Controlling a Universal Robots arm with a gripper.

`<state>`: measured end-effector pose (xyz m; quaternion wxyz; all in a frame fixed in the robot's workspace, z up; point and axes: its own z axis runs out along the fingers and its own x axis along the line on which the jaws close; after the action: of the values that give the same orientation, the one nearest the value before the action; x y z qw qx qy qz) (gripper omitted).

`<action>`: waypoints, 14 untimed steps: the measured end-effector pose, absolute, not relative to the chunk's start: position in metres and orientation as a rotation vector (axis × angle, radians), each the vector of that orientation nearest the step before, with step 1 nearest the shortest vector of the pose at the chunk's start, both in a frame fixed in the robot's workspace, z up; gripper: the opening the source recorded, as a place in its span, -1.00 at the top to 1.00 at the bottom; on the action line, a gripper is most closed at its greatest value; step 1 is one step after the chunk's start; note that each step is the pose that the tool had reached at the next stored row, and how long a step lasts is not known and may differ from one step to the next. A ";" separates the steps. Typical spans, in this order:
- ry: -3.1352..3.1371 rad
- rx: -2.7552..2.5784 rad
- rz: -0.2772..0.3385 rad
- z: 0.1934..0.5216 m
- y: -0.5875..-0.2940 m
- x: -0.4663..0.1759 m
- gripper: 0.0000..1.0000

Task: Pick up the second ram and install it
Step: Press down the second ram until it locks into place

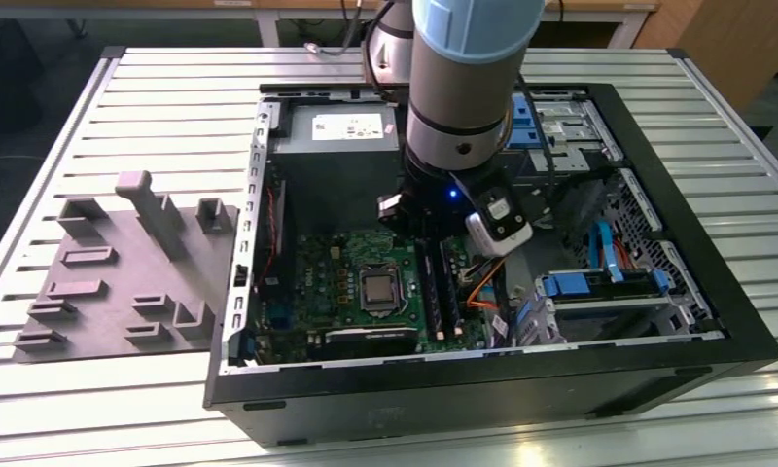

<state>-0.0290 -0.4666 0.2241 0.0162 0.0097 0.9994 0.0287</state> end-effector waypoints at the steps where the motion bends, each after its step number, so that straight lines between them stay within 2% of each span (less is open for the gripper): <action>1: 3.108 0.030 0.089 0.224 -0.468 -0.029 0.79; 14: 3.108 0.030 0.089 0.224 -0.487 -0.029 0.79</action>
<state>-0.0290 -0.4865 0.2241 0.0162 0.0097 0.9994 0.0285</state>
